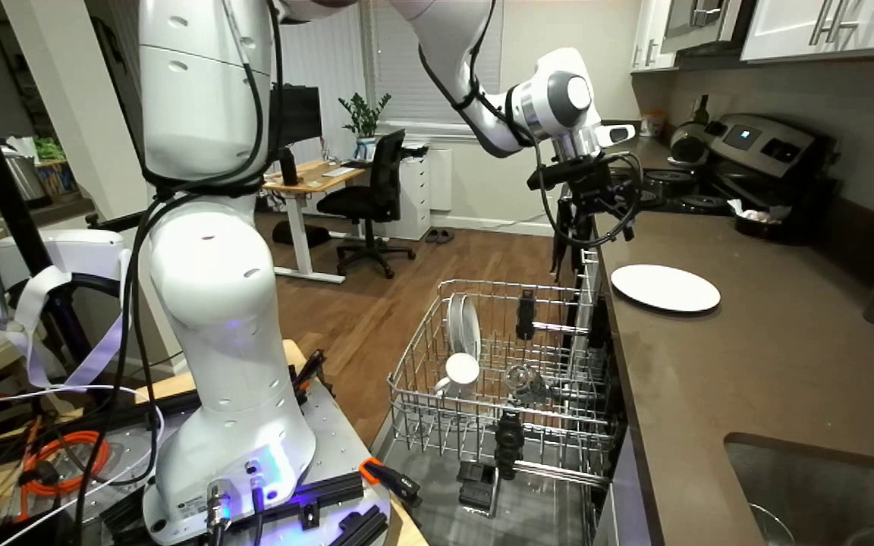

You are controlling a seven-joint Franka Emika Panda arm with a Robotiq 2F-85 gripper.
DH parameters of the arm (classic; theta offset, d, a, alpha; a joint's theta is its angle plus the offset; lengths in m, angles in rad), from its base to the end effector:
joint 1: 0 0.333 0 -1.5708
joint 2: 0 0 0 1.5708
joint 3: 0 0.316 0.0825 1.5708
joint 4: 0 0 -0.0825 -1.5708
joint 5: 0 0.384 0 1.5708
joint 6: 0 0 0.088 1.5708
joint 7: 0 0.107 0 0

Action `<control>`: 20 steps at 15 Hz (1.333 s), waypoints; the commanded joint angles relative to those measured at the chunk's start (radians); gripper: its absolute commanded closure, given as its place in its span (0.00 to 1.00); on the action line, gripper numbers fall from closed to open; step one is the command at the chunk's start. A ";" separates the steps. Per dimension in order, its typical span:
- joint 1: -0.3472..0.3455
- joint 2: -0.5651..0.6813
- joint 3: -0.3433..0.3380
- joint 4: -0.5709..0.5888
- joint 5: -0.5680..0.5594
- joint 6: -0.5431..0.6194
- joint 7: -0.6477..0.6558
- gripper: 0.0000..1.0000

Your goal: Remove the white plate from the counter and place it on the left side of the dishwasher

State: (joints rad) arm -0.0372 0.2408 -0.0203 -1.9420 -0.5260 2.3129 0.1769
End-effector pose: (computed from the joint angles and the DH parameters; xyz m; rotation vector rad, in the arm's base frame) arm 0.6183 -0.0448 0.3747 2.7257 0.1385 0.2084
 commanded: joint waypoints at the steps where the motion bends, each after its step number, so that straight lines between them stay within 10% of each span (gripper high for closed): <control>1: 0.056 0.124 -0.056 0.105 -0.102 0.050 0.069 0.00; 9: 0.143 0.240 -0.140 0.153 -0.330 0.145 0.221 0.00; 20: 0.137 0.241 -0.126 0.139 -0.323 0.144 0.240 0.00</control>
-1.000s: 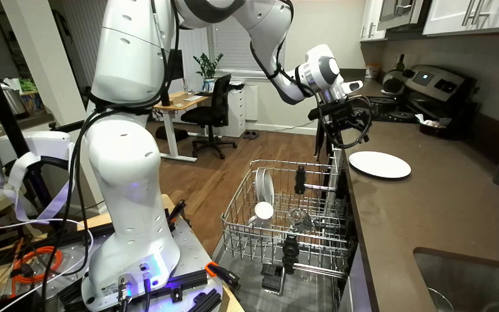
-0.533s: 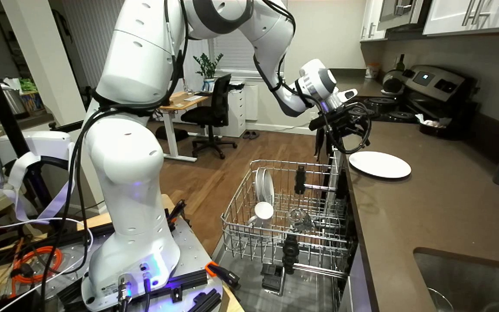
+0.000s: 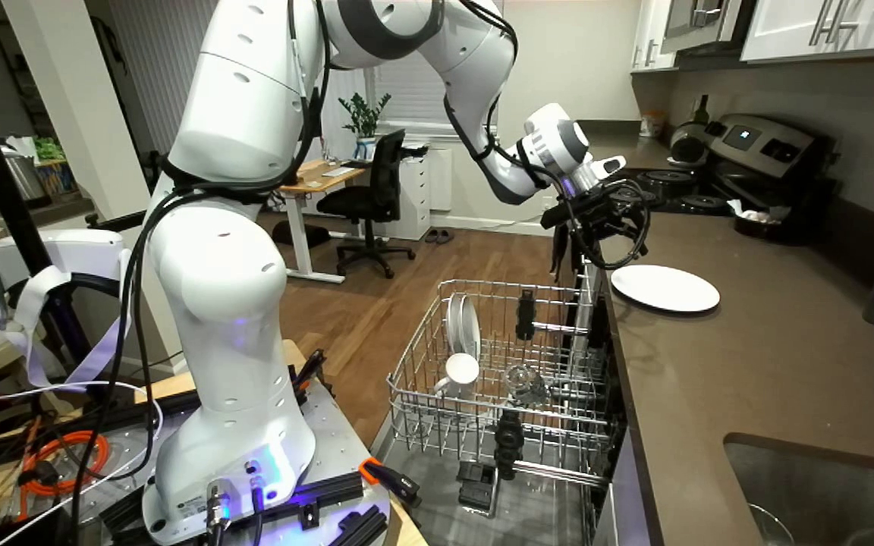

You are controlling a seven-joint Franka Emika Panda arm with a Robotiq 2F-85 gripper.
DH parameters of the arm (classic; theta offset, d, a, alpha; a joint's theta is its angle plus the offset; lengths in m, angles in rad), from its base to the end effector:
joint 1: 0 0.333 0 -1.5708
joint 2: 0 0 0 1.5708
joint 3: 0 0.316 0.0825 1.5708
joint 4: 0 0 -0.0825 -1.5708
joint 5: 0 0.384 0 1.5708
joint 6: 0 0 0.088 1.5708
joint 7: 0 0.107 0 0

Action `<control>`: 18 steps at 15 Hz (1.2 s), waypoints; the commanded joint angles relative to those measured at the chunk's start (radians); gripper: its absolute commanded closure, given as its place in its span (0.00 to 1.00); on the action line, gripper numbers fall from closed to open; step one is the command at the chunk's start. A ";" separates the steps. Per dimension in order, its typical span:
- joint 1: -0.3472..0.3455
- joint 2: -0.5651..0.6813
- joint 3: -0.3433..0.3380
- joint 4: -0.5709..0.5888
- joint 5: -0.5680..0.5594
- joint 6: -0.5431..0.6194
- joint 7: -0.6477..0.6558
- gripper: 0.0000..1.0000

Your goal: Remove the white plate from the counter and place it on the left side of the dishwasher

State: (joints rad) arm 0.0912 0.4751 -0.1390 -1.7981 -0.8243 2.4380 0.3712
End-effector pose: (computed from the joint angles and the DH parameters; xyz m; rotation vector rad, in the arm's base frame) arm 0.6688 -0.0252 0.3033 2.5053 0.2602 0.3189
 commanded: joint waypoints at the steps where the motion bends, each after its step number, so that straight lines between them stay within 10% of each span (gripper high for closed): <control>1: 0.017 0.011 -0.013 -0.004 -0.039 0.023 0.070 0.00; 18: 0.060 0.136 -0.003 0.076 -0.529 -0.074 0.488 0.00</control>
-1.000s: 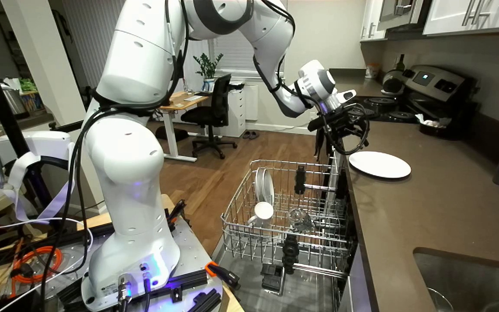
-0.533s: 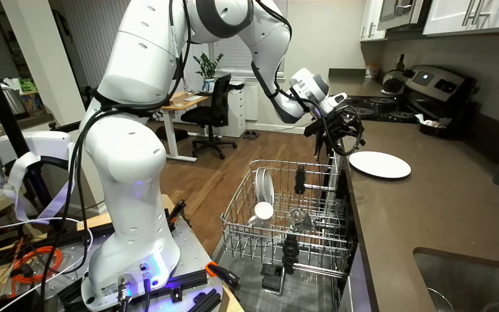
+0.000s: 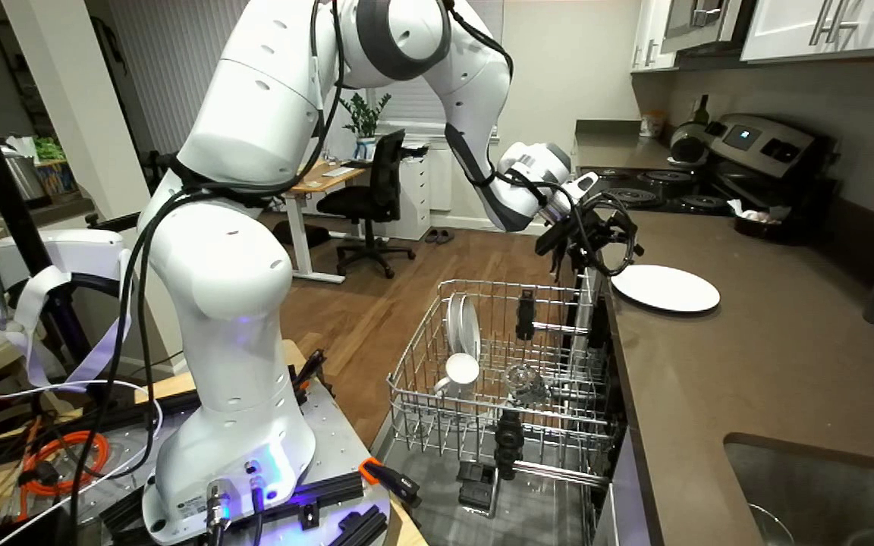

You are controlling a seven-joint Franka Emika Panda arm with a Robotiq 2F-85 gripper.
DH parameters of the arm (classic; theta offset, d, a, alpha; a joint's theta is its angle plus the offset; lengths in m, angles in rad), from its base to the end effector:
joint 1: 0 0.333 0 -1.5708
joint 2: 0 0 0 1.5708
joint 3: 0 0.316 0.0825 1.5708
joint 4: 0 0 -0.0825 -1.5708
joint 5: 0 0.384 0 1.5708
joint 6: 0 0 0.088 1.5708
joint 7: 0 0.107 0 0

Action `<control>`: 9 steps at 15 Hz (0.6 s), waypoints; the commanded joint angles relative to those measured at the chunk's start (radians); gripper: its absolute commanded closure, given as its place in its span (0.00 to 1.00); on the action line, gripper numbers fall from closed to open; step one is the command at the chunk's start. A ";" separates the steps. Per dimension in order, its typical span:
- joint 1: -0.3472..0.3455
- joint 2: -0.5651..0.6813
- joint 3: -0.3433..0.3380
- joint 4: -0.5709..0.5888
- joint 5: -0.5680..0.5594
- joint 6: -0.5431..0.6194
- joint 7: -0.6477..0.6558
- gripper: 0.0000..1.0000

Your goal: Remove the white plate from the counter and place it on the left side of the dishwasher

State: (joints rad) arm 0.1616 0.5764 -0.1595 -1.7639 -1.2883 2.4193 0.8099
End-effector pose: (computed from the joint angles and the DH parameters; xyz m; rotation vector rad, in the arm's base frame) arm 0.6737 0.0070 0.2524 2.2383 0.2628 0.4966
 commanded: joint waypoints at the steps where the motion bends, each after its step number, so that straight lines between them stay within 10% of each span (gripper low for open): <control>1: -0.014 0.041 0.023 0.048 -0.076 -0.069 0.055 0.00; 9: -0.012 0.101 0.052 0.095 -0.152 -0.177 0.102 0.00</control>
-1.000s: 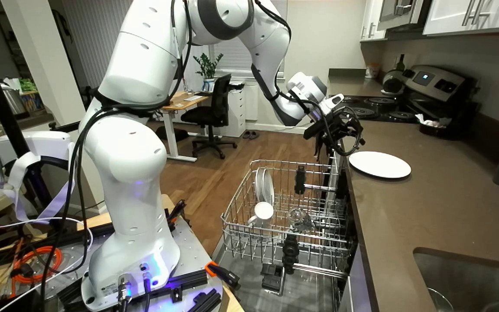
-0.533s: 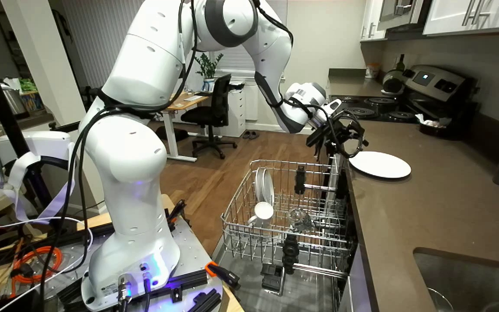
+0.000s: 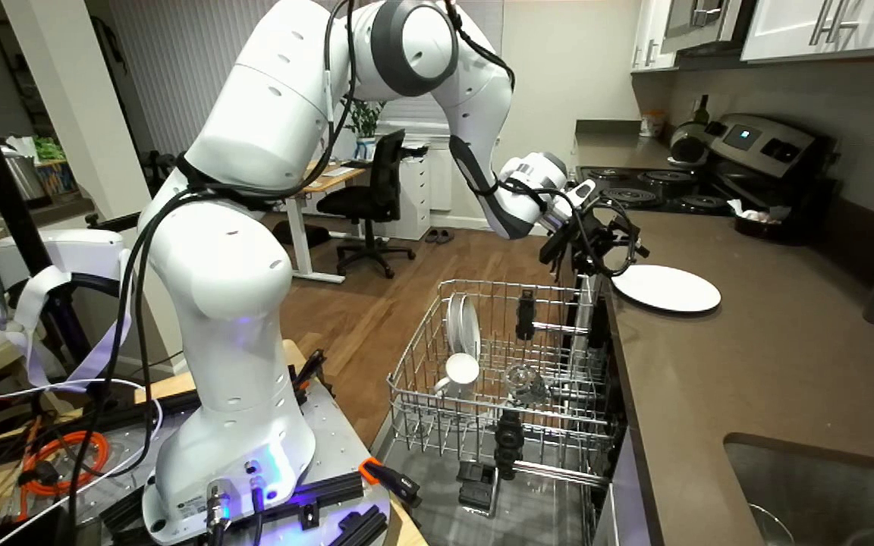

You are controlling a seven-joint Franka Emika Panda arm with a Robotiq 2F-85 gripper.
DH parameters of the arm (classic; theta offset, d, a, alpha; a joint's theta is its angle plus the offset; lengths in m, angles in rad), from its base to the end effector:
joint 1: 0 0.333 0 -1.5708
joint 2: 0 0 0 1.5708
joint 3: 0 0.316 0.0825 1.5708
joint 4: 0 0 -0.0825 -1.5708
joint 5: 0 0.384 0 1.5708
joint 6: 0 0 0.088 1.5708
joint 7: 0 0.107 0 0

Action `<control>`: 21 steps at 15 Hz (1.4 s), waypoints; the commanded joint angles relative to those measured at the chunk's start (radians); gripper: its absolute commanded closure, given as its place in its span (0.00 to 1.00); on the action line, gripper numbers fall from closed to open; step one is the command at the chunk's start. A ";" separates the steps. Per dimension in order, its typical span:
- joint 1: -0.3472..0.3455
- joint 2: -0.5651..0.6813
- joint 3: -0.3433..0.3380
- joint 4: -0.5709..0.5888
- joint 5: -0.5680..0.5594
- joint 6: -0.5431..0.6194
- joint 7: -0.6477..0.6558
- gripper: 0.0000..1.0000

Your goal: Remove the white plate from the counter and place it on the left side of the dishwasher

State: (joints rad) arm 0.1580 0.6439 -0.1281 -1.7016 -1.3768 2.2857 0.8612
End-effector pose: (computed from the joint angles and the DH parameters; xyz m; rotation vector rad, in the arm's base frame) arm 0.6834 0.0073 0.2325 2.1171 0.2429 0.4569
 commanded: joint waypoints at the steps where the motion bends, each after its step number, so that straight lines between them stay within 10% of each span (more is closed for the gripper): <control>1: -0.005 0.041 0.023 0.037 -0.086 -0.060 0.069 0.00; 5: -0.014 0.063 0.044 0.049 -0.147 -0.109 0.096 0.00; 9: -0.023 0.079 0.061 0.054 -0.171 -0.132 0.099 0.38; 12: -0.027 0.087 0.066 0.064 -0.167 -0.150 0.093 0.07; 13: -0.030 0.088 0.068 0.067 -0.164 -0.154 0.092 0.36; 21: -0.037 0.052 0.092 0.024 -0.135 -0.160 0.069 0.82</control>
State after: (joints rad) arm 0.1415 0.7132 -0.0650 -1.6625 -1.5080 2.1516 0.9329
